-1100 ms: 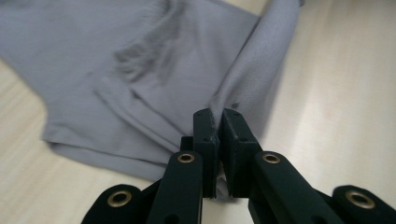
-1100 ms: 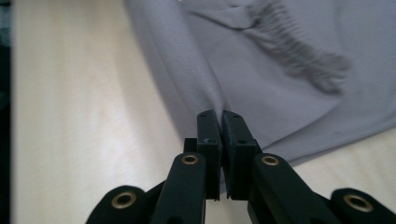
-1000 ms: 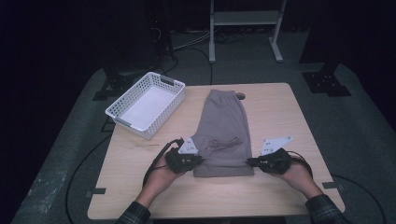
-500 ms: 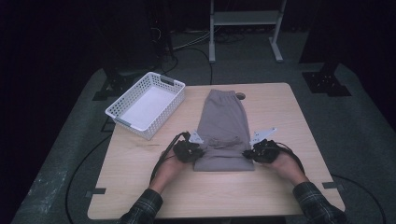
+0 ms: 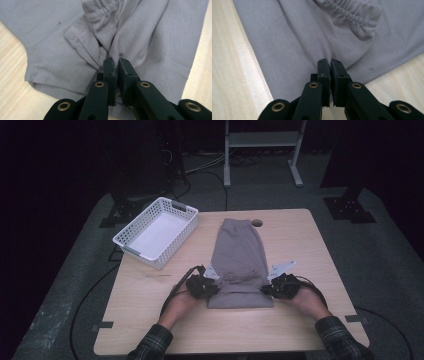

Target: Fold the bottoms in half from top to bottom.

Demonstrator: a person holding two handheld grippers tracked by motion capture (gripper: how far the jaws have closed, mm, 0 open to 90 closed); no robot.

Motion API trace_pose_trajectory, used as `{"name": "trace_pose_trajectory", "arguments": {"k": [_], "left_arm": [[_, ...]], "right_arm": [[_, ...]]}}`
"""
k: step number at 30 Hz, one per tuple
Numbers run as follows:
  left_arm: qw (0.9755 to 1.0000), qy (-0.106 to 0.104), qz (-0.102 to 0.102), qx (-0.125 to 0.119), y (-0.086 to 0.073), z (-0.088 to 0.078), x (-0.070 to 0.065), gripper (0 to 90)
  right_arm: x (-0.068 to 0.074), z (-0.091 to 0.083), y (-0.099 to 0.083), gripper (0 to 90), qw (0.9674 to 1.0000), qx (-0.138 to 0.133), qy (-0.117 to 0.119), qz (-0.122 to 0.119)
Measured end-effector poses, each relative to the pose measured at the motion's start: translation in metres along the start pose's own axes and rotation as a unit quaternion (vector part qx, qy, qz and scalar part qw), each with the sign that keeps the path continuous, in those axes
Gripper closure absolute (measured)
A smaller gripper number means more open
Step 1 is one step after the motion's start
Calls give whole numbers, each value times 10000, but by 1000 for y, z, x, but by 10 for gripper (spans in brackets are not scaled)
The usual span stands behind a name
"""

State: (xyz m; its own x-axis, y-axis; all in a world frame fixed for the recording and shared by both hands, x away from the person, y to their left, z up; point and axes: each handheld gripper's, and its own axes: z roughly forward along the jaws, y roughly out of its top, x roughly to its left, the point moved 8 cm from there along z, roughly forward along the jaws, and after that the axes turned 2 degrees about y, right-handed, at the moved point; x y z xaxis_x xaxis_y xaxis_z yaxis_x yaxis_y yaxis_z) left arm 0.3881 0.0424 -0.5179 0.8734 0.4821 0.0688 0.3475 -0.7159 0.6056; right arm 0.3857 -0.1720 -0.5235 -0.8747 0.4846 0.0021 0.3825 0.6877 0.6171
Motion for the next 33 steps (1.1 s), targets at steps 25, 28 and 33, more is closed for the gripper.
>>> {"name": "trace_pose_trajectory", "arguments": {"k": [25,28,33], "left_arm": [[9987,-386,290,146,-18,-18,-46,847],[9983,-430,358,164,-21,-22,-55,847],[9976,-522,422,153,-25,-26,-68,847]], "right_arm": [[47,-17,-20,860,9983,181,297,-457],[57,-20,-25,860,9979,216,336,-510],[71,-26,-32,860,9973,211,458,-541]]}}
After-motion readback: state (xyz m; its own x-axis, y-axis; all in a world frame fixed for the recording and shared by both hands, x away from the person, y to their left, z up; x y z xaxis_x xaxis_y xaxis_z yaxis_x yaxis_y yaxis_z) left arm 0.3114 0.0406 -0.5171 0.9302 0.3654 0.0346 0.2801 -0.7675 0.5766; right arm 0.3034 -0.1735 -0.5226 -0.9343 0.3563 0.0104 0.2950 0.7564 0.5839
